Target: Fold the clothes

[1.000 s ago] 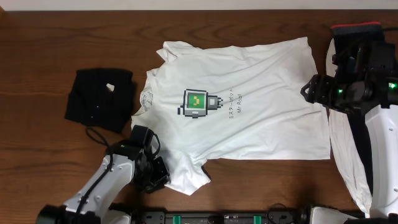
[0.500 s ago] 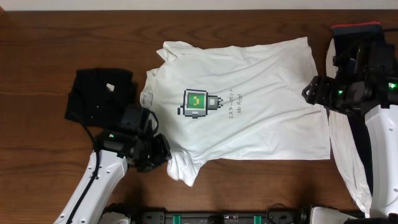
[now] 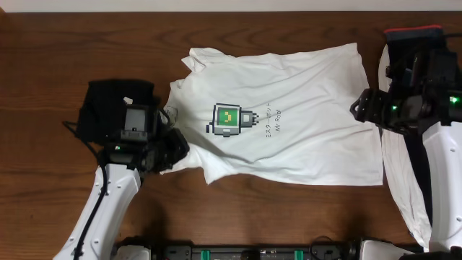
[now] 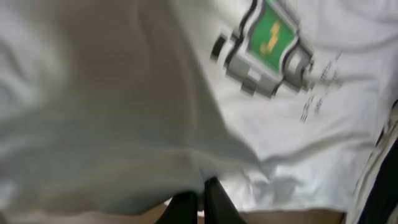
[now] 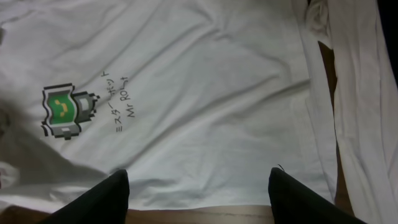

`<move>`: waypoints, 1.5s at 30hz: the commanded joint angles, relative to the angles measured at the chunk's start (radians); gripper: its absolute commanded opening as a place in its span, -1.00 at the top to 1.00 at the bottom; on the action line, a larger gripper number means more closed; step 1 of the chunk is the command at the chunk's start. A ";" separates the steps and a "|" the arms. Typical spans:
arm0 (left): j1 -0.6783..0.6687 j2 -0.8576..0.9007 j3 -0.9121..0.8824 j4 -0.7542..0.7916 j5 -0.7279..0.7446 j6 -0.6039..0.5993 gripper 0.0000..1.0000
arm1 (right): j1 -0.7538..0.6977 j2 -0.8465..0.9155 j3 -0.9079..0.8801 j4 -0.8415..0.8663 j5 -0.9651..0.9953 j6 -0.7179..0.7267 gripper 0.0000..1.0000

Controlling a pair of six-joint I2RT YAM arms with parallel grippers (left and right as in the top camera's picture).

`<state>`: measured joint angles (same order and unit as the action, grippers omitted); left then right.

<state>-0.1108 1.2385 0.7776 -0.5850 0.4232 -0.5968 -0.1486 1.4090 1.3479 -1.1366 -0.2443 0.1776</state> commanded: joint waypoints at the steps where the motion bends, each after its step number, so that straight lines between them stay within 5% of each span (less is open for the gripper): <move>1: 0.023 0.027 0.015 0.048 -0.025 0.015 0.88 | 0.006 0.002 -0.048 0.000 0.008 -0.011 -0.40; 11: 0.037 0.095 0.015 0.074 -0.074 0.017 0.88 | 0.006 0.002 -0.306 0.100 0.027 0.128 -0.40; 21: 0.037 0.098 0.015 0.067 -0.074 0.017 0.88 | -0.022 0.003 -0.503 0.182 0.338 0.329 -0.33; 42: 0.037 0.098 0.015 0.051 -0.074 0.017 0.88 | -0.151 0.003 -0.681 0.426 0.307 0.358 -0.06; 45: 0.037 0.098 0.015 0.045 -0.074 0.017 0.88 | -0.151 0.003 -0.687 0.428 0.307 0.368 0.15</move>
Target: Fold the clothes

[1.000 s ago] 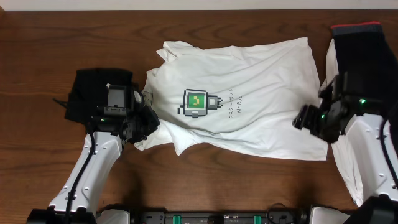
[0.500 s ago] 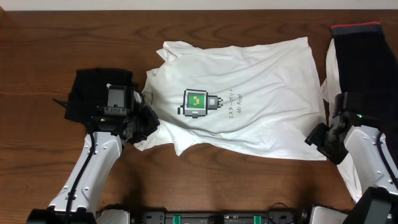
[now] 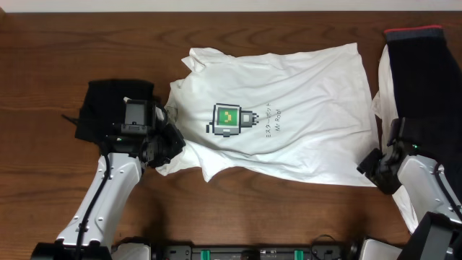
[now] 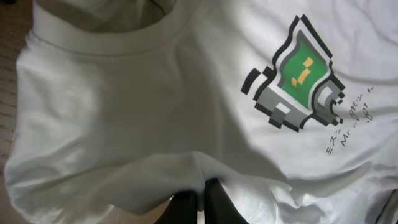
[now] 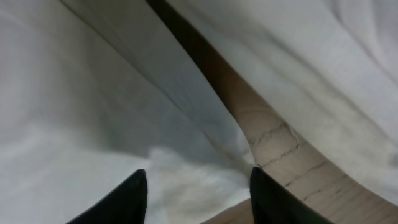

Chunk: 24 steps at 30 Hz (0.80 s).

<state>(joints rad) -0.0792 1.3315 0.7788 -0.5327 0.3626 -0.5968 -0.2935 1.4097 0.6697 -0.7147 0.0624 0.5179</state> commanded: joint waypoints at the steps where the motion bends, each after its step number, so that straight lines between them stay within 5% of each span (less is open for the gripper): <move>1: 0.005 0.005 0.014 -0.008 -0.013 0.016 0.88 | -0.007 0.002 -0.008 0.008 0.001 0.027 0.27; 7: 0.005 0.005 0.014 -0.008 -0.013 0.017 0.87 | -0.007 0.002 0.003 0.009 0.001 0.016 0.83; 11: 0.005 0.005 0.014 -0.008 -0.013 0.017 0.88 | -0.007 0.002 0.007 -0.005 0.000 0.008 0.97; 12: 0.005 0.005 0.014 -0.008 -0.013 0.017 0.88 | -0.007 0.002 0.007 -0.014 0.000 0.008 0.91; 13: 0.005 0.005 0.014 -0.008 -0.013 0.017 0.88 | -0.007 0.002 0.007 -0.027 0.000 0.008 0.40; 14: 0.005 0.005 0.014 -0.008 -0.013 0.017 0.88 | -0.007 0.002 0.007 -0.034 0.000 0.008 0.11; 21: 0.005 0.005 0.014 -0.010 -0.013 0.017 0.88 | -0.007 0.003 -0.041 0.021 0.001 0.028 0.17; 24: 0.005 0.005 0.014 -0.019 -0.013 0.017 0.88 | -0.007 0.002 -0.086 0.074 0.000 0.054 0.36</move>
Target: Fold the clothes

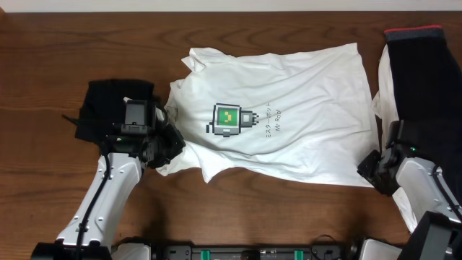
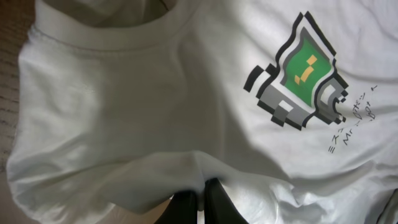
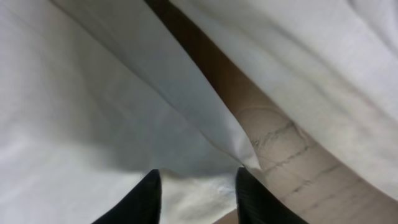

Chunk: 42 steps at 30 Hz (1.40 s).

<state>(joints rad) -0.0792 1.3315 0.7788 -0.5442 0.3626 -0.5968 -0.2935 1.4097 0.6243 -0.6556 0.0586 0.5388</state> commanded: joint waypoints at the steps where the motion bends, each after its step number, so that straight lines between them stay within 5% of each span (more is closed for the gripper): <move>1: 0.005 0.005 0.014 -0.010 -0.013 0.017 0.88 | -0.007 0.003 -0.051 0.029 0.004 0.033 0.41; 6: 0.005 0.005 0.014 -0.016 -0.013 0.017 0.88 | -0.007 0.003 -0.056 0.031 0.004 0.033 0.42; 10: 0.005 0.005 0.014 -0.016 -0.013 0.017 0.88 | -0.007 0.002 -0.053 0.027 0.003 0.032 0.97; 23: 0.005 0.005 0.014 -0.016 -0.013 0.017 0.88 | -0.007 -0.178 0.097 -0.207 -0.040 -0.047 0.97; 35: 0.005 -0.014 0.014 -0.049 -0.013 0.050 0.88 | -0.008 -0.204 0.096 -0.257 0.009 -0.068 0.98; 38: 0.005 -0.032 0.017 -0.044 -0.013 0.071 0.88 | -0.008 -0.204 0.096 -0.216 -0.175 -0.186 0.97; 42: 0.005 -0.048 0.037 -0.029 -0.011 0.130 0.88 | -0.010 -0.203 0.096 -0.197 -0.272 -0.154 0.98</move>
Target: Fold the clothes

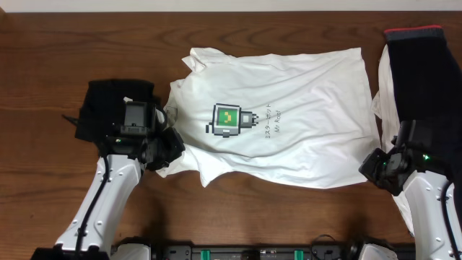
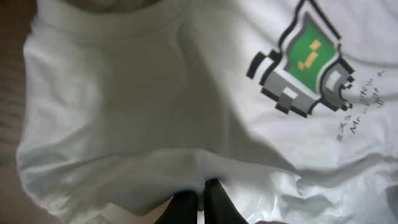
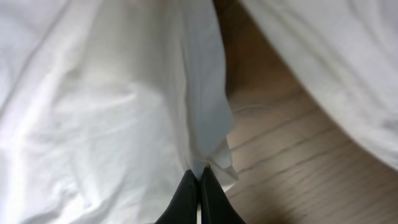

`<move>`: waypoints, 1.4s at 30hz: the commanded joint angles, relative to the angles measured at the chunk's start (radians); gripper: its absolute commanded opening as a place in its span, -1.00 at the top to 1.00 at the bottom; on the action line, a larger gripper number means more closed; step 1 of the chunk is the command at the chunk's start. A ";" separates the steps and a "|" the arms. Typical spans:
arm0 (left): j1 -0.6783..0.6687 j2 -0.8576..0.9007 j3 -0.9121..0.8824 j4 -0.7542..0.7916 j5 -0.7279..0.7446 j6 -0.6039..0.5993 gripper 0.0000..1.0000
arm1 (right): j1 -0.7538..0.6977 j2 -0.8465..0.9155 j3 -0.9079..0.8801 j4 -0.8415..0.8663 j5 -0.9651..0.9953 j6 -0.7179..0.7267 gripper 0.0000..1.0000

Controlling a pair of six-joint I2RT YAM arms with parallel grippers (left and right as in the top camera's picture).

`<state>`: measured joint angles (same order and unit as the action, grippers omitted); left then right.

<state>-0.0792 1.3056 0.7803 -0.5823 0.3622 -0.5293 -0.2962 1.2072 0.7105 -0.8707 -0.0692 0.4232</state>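
Note:
A white T-shirt (image 1: 289, 123) with a pixel-robot print (image 1: 229, 120) lies spread on the wooden table, collar to the left, hem to the right. My left gripper (image 1: 167, 150) is shut on its near-left shoulder and sleeve cloth (image 2: 186, 168). At the near-right hem corner my right gripper (image 1: 374, 170) is shut on the cloth (image 3: 205, 155), which puckers up between the black fingers (image 3: 186, 199). The print (image 2: 305, 68) shows in the left wrist view.
A black folded garment (image 1: 108, 108) lies left of the shirt, under the left arm. At the right edge lie a dark garment with a red band (image 1: 422, 65) and a white garment (image 1: 393, 152). Bare wood (image 1: 72, 43) surrounds them.
My right gripper, open over the shirt's hem corner before, has shut on that corner. The hem edge there has drawn in slightly. The left gripper still holds the sleeve cloth.
First my left gripper was shut on the shirt's near-left cloth while the right gripper hung open over the shirt's far right edge. Then the right gripper stood open at the near-right hem corner, its fingers narrowing. Now both grippers pinch the shirt's near corners.

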 commanded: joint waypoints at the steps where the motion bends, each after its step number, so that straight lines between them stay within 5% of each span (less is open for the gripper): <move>1: 0.005 -0.023 0.040 0.018 -0.007 0.086 0.88 | -0.008 0.000 0.010 0.034 -0.214 -0.059 0.97; 10: 0.005 -0.023 0.050 0.049 -0.008 0.182 0.88 | -0.025 0.021 0.010 0.121 -0.066 0.100 0.97; 22: 0.005 -0.023 0.050 0.055 -0.008 0.182 0.88 | -0.098 0.022 0.010 0.186 -0.185 0.051 0.97; 31: 0.005 -0.019 0.050 0.175 -0.012 0.212 0.88 | -0.140 0.030 0.010 0.306 -0.235 0.146 0.98; 42: 0.005 -0.001 0.050 0.230 -0.087 0.276 0.88 | -0.138 0.189 0.010 0.527 -0.332 0.158 0.98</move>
<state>-0.0792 1.2961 0.8078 -0.3698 0.3073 -0.2928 -0.4290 1.3621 0.7109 -0.3660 -0.3580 0.5682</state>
